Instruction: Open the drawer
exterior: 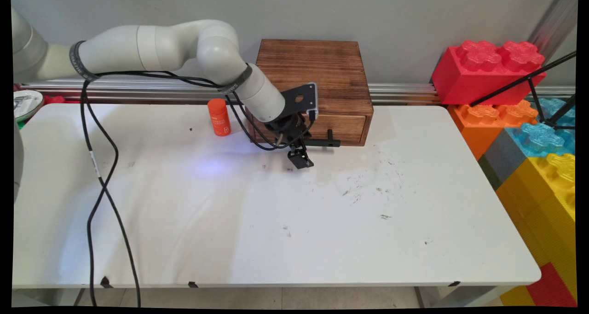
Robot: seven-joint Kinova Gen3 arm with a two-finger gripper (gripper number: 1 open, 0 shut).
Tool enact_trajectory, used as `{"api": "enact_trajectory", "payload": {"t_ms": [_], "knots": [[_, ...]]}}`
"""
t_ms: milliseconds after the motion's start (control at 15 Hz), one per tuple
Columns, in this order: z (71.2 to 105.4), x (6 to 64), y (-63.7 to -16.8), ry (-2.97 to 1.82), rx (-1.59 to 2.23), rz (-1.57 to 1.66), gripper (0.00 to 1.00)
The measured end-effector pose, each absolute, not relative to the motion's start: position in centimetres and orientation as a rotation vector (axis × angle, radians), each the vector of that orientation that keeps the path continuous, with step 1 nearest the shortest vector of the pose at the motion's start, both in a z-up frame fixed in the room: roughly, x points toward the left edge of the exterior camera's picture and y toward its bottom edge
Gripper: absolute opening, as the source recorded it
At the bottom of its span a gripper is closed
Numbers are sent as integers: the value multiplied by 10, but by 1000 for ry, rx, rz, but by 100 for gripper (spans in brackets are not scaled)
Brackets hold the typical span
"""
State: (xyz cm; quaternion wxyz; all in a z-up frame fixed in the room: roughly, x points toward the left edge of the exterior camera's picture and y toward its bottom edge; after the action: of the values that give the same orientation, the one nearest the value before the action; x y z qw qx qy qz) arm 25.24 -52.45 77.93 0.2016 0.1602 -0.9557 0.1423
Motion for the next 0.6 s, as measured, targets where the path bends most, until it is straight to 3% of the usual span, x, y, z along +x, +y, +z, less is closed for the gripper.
{"api": "enact_trajectory", "payload": {"t_ms": [600], "knots": [[783,244,-506,-2669,461,365,100]]}}
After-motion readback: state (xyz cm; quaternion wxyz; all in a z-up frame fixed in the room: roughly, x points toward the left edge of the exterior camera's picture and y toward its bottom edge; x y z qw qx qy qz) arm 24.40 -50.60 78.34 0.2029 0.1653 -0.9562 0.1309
